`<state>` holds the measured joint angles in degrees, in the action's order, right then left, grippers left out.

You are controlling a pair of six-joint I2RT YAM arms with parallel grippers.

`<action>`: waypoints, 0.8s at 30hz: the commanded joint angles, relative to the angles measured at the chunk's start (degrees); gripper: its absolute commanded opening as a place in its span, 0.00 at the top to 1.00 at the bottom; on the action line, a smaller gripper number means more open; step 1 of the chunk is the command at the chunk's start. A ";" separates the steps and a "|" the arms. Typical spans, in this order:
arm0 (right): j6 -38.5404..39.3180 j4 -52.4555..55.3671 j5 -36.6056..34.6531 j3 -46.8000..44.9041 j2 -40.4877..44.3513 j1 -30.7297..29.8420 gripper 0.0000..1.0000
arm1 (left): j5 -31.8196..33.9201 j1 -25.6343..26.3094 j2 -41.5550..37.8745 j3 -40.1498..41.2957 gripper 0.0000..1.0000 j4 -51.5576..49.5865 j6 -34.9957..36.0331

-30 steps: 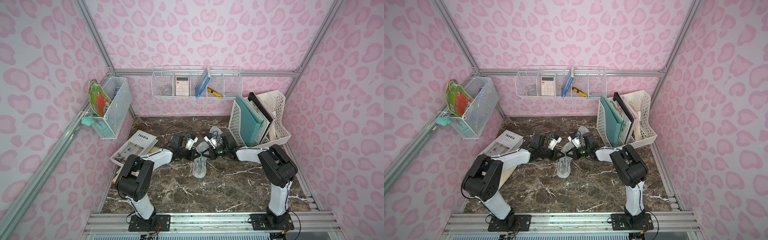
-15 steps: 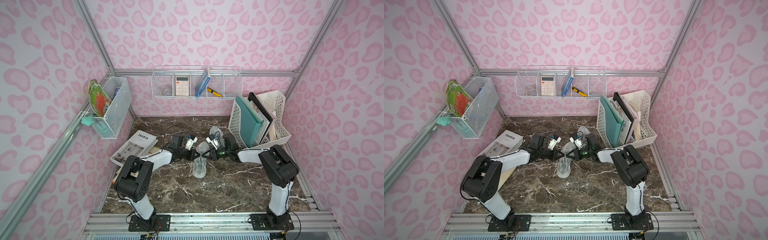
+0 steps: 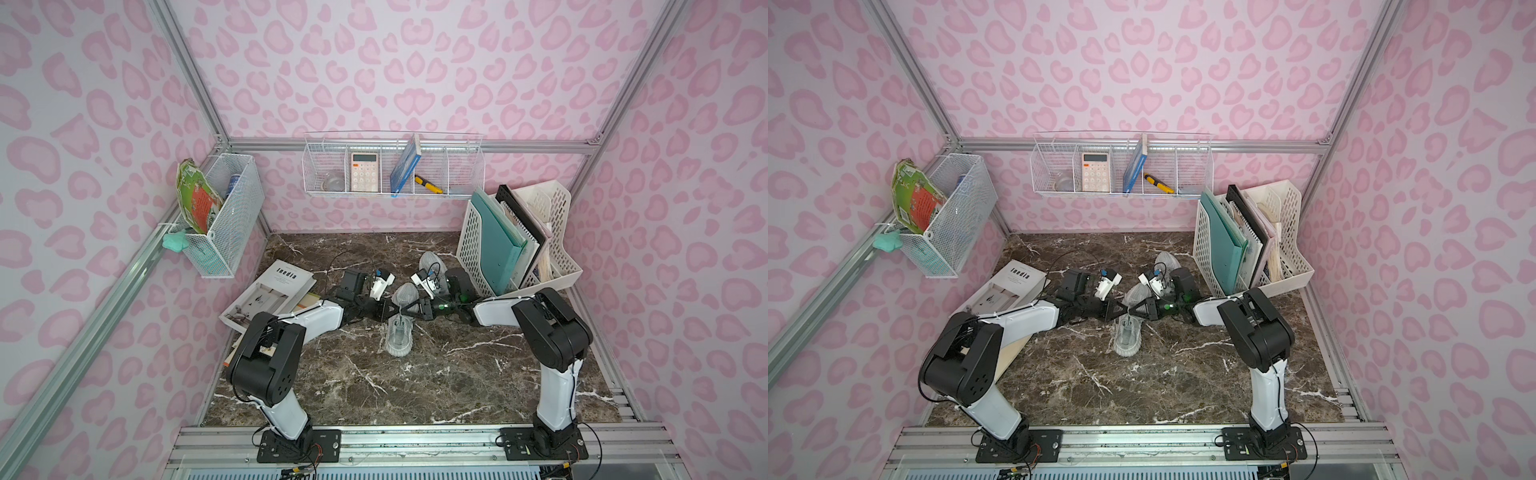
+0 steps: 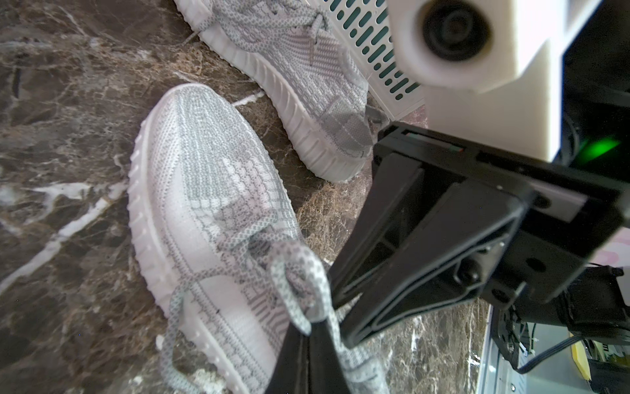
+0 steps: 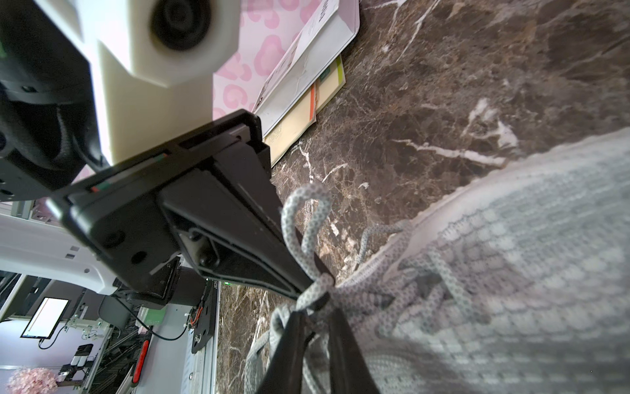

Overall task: Tie the shoes
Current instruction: Cross the shoelace with the shoelace.

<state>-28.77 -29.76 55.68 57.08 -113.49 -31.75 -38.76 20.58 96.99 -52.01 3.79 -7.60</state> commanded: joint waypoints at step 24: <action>-7.71 -11.36 1.01 -5.42 1.31 2.96 0.73 | -2.46 -0.10 -0.86 1.20 1.00 2.89 -0.28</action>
<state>-36.82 -40.53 57.67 51.51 -112.38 -28.82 -40.51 20.58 96.73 -50.92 5.48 -8.43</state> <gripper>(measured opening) 0.275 0.069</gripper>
